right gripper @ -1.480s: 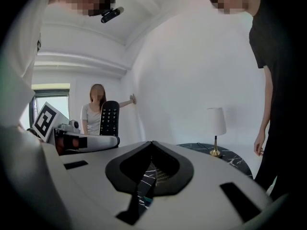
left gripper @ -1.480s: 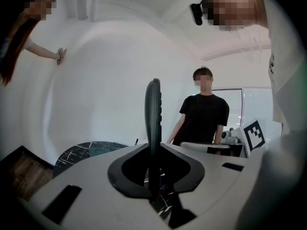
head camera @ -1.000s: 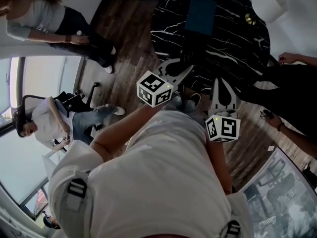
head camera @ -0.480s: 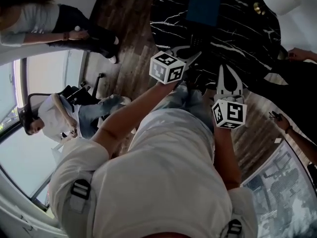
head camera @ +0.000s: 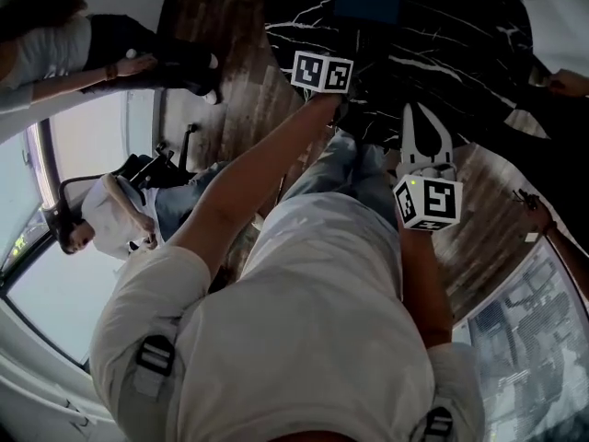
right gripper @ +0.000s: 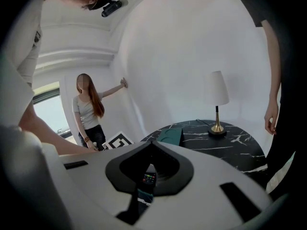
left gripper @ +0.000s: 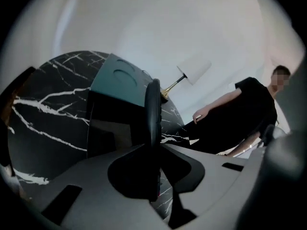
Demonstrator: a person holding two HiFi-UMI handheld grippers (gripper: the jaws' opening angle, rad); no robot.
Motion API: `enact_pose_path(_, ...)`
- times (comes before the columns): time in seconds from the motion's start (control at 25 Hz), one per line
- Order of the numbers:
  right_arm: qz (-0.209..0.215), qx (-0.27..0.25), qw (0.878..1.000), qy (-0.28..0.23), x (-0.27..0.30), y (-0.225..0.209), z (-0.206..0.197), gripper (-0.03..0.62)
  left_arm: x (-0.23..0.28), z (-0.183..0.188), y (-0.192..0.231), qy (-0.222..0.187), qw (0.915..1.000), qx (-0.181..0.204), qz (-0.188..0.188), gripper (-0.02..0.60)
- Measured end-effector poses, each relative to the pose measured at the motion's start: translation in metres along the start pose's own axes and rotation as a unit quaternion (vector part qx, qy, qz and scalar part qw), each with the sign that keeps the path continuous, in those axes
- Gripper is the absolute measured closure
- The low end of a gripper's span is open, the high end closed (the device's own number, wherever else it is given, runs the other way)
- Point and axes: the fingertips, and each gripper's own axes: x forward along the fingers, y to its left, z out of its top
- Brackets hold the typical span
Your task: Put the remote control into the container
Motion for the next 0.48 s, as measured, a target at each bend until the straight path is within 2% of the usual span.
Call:
enact_pose_path(0.12,-0.003,0.009,1.000,0.005,-0.002,-0.004,-0.005,0.583,0.019,-0.005,0.017,0.031,0.9986,-0.040,0.014,0.514)
enact_pose_path(0.28,-0.005,0.016,1.000,0.005,-0.005,-0.007,-0.007,0.583,0.036,-0.017,0.027,0.077,0.9950,-0.057,0.028,0.514)
enact_pose_path(0.48,-0.010,0.026,1.000,0.004,-0.009,-0.009,-0.009,0.583,0.052,-0.027,0.035,0.107,0.9900,-0.079,0.046,0.514)
